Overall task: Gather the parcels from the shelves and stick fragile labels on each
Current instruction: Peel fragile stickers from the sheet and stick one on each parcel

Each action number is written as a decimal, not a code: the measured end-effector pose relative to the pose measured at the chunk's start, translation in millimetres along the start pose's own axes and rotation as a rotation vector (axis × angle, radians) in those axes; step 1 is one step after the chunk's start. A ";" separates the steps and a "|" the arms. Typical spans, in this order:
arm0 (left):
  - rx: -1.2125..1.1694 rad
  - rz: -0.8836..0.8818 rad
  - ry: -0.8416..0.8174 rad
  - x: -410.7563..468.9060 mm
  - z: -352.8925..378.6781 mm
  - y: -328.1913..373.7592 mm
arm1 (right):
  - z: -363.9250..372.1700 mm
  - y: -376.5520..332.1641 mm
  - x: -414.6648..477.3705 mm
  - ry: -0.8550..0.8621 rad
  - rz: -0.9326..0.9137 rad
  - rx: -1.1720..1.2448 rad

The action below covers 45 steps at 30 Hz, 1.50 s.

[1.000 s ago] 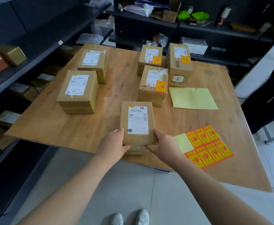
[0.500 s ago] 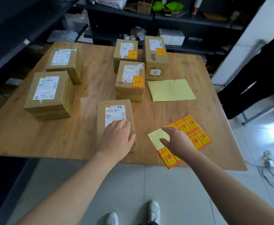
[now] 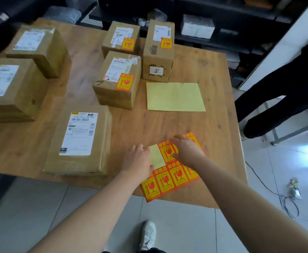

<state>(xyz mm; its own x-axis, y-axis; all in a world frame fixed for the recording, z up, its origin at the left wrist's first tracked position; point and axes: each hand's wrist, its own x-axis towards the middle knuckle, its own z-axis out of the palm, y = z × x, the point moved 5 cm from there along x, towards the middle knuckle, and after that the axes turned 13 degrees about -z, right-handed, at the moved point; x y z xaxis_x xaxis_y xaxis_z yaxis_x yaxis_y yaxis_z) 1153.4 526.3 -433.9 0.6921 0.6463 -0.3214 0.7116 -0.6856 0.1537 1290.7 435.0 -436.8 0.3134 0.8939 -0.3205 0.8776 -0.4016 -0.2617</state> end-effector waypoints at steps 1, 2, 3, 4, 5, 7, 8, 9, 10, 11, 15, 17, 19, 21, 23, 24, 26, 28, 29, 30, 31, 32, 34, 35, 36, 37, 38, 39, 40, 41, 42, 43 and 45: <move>0.011 -0.028 -0.013 3.4 5.5 2.0 | 1.0 3.1 5.5 -0.021 -0.022 -0.008; 0.015 -0.055 -0.021 6.4 10.0 3.2 | 1.5 6.2 10.1 -0.039 -0.035 -0.018; 0.012 -0.078 -0.022 9.0 13.3 3.7 | 1.2 9.0 13.7 -0.049 -0.042 -0.033; 0.009 -0.094 -0.020 11.4 15.6 3.7 | 0.5 11.7 16.6 -0.055 -0.048 -0.052; 0.007 -0.104 -0.019 13.2 17.0 3.7 | 0.6 13.7 18.5 -0.063 -0.056 -0.069; 0.002 -0.115 -0.018 15.5 18.5 2.8 | 2.4 16.3 19.6 -0.078 -0.072 -0.082; -0.002 -0.123 -0.022 16.3 19.0 2.6 | 3.0 17.5 19.0 -0.076 -0.077 -0.080; -0.006 -0.132 -0.031 16.4 19.6 2.0 | 3.1 18.4 17.9 -0.070 -0.076 -0.074; -0.009 -0.143 -0.042 16.6 20.4 1.6 | 2.6 19.1 16.9 -0.063 -0.073 -0.065; -0.011 -0.155 -0.051 17.0 21.0 1.5 | 2.1 19.8 16.0 -0.059 -0.069 -0.057; -0.096 -0.180 -0.077 19.6 20.1 7.3 | 2.2 19.0 12.5 -0.061 -0.063 -0.011; -0.192 -0.190 -0.092 20.5 18.9 11.6 | 3.1 19.4 9.0 -0.028 -0.048 0.079; -0.286 -0.182 -0.085 21.1 16.6 14.6 | 4.5 18.4 4.2 0.022 -0.042 0.212; -0.377 -0.210 -0.115 21.0 16.8 13.2 | 4.7 14.9 -0.2 0.085 -0.061 0.308; -0.490 -0.264 -0.178 19.4 19.3 8.7 | 4.7 10.8 -3.9 0.138 -0.084 0.364; -0.543 -0.279 -0.198 18.8 20.6 6.1 | 4.2 8.7 -5.1 0.166 -0.095 0.389; -0.637 -0.291 -0.215 17.4 20.6 2.2 | 1.6 3.8 -6.9 0.209 -0.124 0.435; -0.731 -0.300 -0.246 15.4 19.5 -0.6 | -0.9 -2.1 -7.3 0.217 -0.159 0.487; -0.774 -0.303 -0.266 14.8 18.9 -2.0 | -1.6 -5.1 -6.6 0.211 -0.179 0.516; -0.808 -0.303 -0.286 14.3 18.0 -2.9 | -2.2 -7.7 -6.0 0.205 -0.194 0.541; -0.832 -0.301 -0.306 13.7 16.6 -3.7 | -2.5 -9.3 -5.0 0.202 -0.202 0.559; -0.846 -0.295 -0.327 13.1 15.2 -4.1 | -2.8 -9.8 -3.8 0.204 -0.206 0.571; -0.864 -0.282 -0.357 12.8 12.8 -4.9 | -3.4 -9.5 -2.1 0.219 -0.212 0.602; -0.873 -0.281 -0.363 12.8 11.5 -5.4 | -4.0 -9.6 -1.7 0.227 -0.216 0.624; -0.884 -0.286 -0.370 12.6 10.4 -5.8 | -4.7 -10.1 -1.5 0.233 -0.222 0.646; -0.903 -0.296 -0.380 12.6 9.7 -5.7 | -5.3 -10.5 -1.3 0.237 -0.225 0.661; -0.926 -0.309 -0.396 12.6 9.6 -5.5 | -5.8 -10.7 -1.4 0.238 -0.224 0.669; -0.948 -0.323 -0.413 12.5 9.4 -5.0 | -6.3 -11.1 -1.8 0.240 -0.223 0.673; -0.962 -0.335 -0.426 12.1 8.7 -4.4 | -6.8 -11.4 -2.5 0.244 -0.227 0.673; -0.969 -0.343 -0.438 11.8 7.7 -3.8 | -7.4 -11.9 -3.0 0.246 -0.237 0.666; -0.970 -0.346 -0.446 11.5 6.7 -3.2 | -8.0 -12.5 -3.5 0.244 -0.254 0.650; -0.965 -0.345 -0.451 11.1 5.7 -2.7 | -8.7 -13.3 -4.1 0.238 -0.273 0.629; -0.939 -0.336 -0.455 10.3 3.5 -1.4 | -10.5 -14.0 -5.5 0.224 -0.298 0.599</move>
<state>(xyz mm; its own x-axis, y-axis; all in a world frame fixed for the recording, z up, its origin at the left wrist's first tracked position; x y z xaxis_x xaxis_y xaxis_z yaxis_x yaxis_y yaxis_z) 1159.2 532.7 -440.7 0.4736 0.4360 -0.7652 0.7978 0.1558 0.5825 1280.5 437.8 -421.8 0.2143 0.9766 0.0206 0.6069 -0.1166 -0.7862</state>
